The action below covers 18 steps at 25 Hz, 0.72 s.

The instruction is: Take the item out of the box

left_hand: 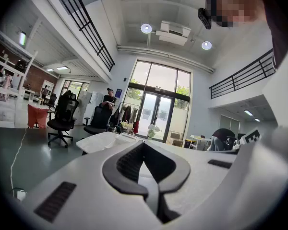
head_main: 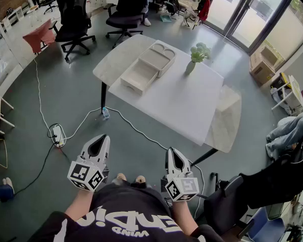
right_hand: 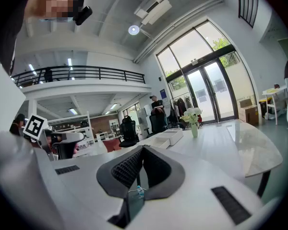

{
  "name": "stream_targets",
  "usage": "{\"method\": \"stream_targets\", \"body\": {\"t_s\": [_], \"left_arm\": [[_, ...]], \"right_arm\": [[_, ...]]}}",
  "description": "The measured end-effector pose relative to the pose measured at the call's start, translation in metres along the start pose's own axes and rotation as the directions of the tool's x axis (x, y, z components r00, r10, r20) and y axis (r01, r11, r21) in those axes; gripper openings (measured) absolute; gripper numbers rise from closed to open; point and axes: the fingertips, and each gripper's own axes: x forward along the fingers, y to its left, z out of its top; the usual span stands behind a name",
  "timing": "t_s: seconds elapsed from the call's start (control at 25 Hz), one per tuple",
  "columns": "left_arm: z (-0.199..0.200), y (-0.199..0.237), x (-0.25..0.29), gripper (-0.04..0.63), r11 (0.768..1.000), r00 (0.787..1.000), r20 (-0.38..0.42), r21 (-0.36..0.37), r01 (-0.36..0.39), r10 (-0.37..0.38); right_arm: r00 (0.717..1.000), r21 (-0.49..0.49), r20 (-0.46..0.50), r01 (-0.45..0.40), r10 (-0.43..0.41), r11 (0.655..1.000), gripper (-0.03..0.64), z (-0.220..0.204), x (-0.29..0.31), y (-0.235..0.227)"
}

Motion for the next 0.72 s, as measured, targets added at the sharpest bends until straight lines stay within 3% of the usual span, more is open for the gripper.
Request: {"method": "stream_targets", "body": {"t_s": [0.72], "left_arm": [[0.006, 0.049, 0.026, 0.009, 0.998, 0.997, 0.024, -0.009, 0.069, -0.069]], "right_arm": [[0.999, -0.028, 0.033, 0.027, -0.026, 0.999, 0.025, 0.0, 0.043, 0.025]]}}
